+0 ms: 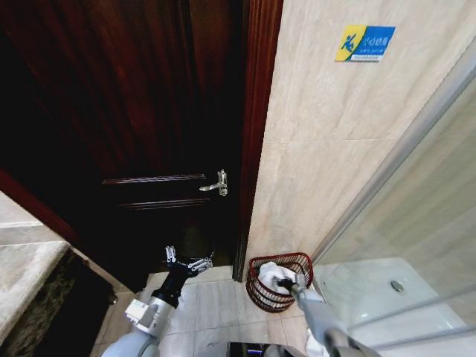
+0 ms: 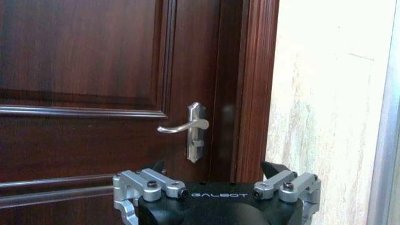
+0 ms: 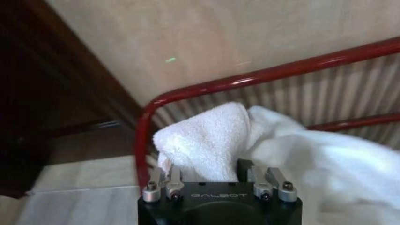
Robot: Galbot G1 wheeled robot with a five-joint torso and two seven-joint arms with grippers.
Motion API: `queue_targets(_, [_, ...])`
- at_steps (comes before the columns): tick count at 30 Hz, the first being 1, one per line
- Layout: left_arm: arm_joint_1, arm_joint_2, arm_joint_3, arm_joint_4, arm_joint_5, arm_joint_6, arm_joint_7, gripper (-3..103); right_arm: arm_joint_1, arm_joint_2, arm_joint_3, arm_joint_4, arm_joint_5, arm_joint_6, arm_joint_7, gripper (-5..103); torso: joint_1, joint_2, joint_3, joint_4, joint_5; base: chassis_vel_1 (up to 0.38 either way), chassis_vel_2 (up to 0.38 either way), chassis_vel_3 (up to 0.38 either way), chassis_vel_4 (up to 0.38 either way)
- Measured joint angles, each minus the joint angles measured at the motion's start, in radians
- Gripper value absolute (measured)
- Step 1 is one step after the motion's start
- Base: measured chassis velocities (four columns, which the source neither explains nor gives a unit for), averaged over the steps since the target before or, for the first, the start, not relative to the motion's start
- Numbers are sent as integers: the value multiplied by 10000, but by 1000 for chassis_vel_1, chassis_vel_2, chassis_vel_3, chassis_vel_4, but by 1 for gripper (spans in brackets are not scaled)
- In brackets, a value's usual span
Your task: Discard the used towel into the hamper.
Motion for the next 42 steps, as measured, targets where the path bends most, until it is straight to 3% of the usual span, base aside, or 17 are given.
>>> queue_targets(2, [0, 0, 0, 0, 0, 0, 0, 100, -35, 49, 58, -77, -621, 195, 493, 62, 0, 0, 0, 0, 0, 0, 0, 0, 0])
queue_targets(3, [0, 0, 0, 0, 0, 0, 0, 100, -35, 49, 58, -77, -621, 195, 493, 62, 0, 0, 0, 0, 0, 0, 0, 0, 0])
queue_targets(5, [0, 0, -1, 0, 0, 0, 0, 100, -51, -72, 277, -239, -2670, 826, 1576, 68, 0, 0, 0, -6, -3, 0, 0, 0, 0])
queue_targets(7, [0, 0, -1, 0, 0, 1, 0, 100, -110, -217, 374, -179, -3930, 1075, 2433, 79, 0, 0, 0, -9, -9, 0, 0, 0, 0])
queue_targets(8, [0, 0, -1, 0, 0, 1, 0, 100, -110, -217, 374, -179, -3930, 1075, 2433, 79, 0, 0, 0, -9, -9, 0, 0, 0, 0])
queue_targets(12, [0, 0, 0, 0, 0, 0, 0, 100, 49, -363, 451, -339, -4792, 1428, 3861, 95, 0, 0, 0, -2, -6, 0, 0, 0, 0])
queue_targets(18, [0, 0, 0, 1, 0, 1, 0, 100, -34, -343, 404, -85, -3679, 1579, 3928, 100, 1, 0, 1, -4, -3, 0, 0, 0, 0])
queue_targets(19, [0, 0, 0, 0, 0, 0, 0, 100, -123, -293, 315, 113, -2703, 1464, 3689, 100, 0, 0, 0, -2, -3, 0, 0, 0, 0])
queue_targets(20, [0, 0, 0, 0, 0, 0, 0, 100, -314, -282, 216, 478, -1851, 1037, 3289, 100, 1, 0, 1, 1, 3, 0, 0, 0, 0])
queue_targets(22, [0, -1, 0, 0, 0, 1, 0, 100, -487, -298, 146, 826, -1374, 682, 2982, 100, 1, 0, 1, 1, 3, 0, 0, 0, 0])
queue_targets(24, [0, 1, 0, 0, 0, 0, 0, 100, -1284, -512, -177, 2231, 250, -444, 2061, 100, 1, 0, 0, -8, -6, 0, 0, 0, 0])
queue_targets(26, [0, -1, -1, 0, 0, 1, -1, 100, -1430, -555, -250, 2507, 511, -617, 1967, 100, 0, 0, 1, -8, -5, 0, 0, 0, 0])
queue_targets(29, [0, 0, 0, 0, 0, 1, 0, 100, -2590, -1030, -788, 4614, 1871, -1655, 1481, 100, 0, 1, -1, -3, -7, 0, 0, 0, 0])
queue_targets(36, [0, 0, 0, 0, 0, 1, 0, 100, -4305, -1501, -756, 7066, 2072, -1788, 1599, 100, 0, 1, 0, -3, -4, 0, 0, 0, 0])
queue_targets(38, [0, -1, -1, 0, 0, 1, -1, 100, -4551, -1513, -692, 7394, 2106, -1621, 1766, 100, 0, 1, -1, -2, -1, 0, 0, 0, 0])
queue_targets(40, [0, 0, 0, 0, 0, 1, 0, 100, -5181, -1486, -469, 8238, 2212, -851, 2096, 100, 0, 1, -1, -4, -4, 0, 0, 0, 0])
queue_targets(42, [0, 0, 0, 1, 0, 1, 0, 100, -5464, -1436, -379, 8630, 2223, -590, 2234, 100, 0, 1, -1, -2, -3, 0, 0, 0, 0])
